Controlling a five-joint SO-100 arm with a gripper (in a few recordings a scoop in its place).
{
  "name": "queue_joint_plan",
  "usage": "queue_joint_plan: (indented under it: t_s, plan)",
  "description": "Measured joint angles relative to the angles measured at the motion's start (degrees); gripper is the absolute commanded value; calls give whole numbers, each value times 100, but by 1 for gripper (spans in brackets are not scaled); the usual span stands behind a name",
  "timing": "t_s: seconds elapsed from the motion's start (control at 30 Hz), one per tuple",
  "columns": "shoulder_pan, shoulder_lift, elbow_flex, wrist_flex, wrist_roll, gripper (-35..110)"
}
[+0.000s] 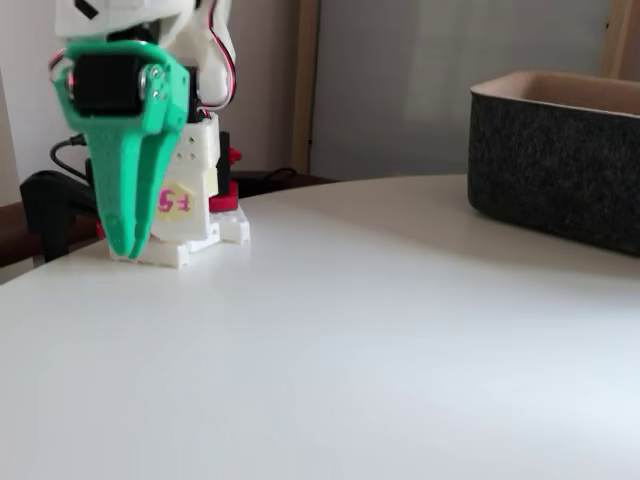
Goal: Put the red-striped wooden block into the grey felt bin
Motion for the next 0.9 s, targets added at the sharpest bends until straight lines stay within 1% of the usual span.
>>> queue_joint_plan:
  t_s: [0.17,0.47,0.9]
  plan:
    - [-114,483,756,-316,-141,1]
    - [-290,668,1626,-984,-202,2]
    - [-308,800,1898,-1020,-97,0]
